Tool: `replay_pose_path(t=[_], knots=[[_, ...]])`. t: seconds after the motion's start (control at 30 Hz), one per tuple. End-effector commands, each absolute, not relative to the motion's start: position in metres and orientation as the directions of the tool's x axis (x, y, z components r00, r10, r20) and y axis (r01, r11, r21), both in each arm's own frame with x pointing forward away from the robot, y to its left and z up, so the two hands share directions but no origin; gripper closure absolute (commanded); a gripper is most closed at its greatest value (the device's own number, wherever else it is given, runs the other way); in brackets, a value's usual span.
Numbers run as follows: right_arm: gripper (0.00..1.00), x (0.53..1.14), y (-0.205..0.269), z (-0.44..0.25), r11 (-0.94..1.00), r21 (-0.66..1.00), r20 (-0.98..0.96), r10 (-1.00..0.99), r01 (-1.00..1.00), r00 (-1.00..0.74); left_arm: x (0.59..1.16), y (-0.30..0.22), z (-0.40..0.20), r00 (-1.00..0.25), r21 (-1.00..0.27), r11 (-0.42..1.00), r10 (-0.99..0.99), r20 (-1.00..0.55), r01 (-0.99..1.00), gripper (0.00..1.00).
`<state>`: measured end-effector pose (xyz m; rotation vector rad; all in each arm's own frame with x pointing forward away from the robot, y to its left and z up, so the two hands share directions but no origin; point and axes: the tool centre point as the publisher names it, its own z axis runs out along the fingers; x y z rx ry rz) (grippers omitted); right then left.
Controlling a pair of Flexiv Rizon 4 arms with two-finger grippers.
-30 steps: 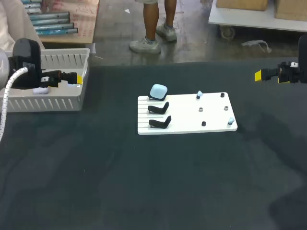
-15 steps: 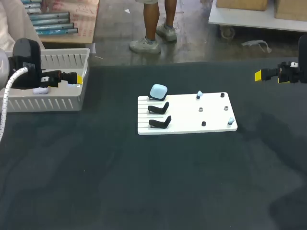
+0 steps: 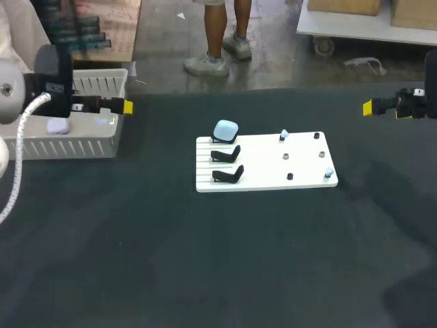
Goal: Pick up each earbud case from the left stands, insert the matching earbuds, close the lid, and place the case in the box.
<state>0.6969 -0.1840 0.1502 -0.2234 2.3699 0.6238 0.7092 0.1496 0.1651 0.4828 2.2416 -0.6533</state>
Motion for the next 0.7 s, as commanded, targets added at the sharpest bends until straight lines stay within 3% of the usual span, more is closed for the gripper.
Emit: replay_pose_path(t=[0.03, 0.13, 0.7], knots=[[0.0, 0.697, -0.184, 0.15, 0.87, 0.377, -0.647, 0.003, -0.316, -0.762, 0.707, 0.146, 0.16, -0.312, -0.205, 0.459, 0.17, -0.935, 0.864, 0.0], [0.0, 0.697, -0.184, 0.15, 0.87, 0.377, -0.647, 0.003, -0.316, -0.762, 0.708, 0.135, 0.163, -0.248, -0.162, 0.378, 0.192, -0.949, 0.911, 0.0], [0.0, 0.697, -0.184, 0.15, 0.87, 0.377, -0.647, 0.003, -0.316, -0.762, 0.708, 0.135, 0.163, -0.248, -0.162, 0.378, 0.192, -0.949, 0.911, 0.0]])
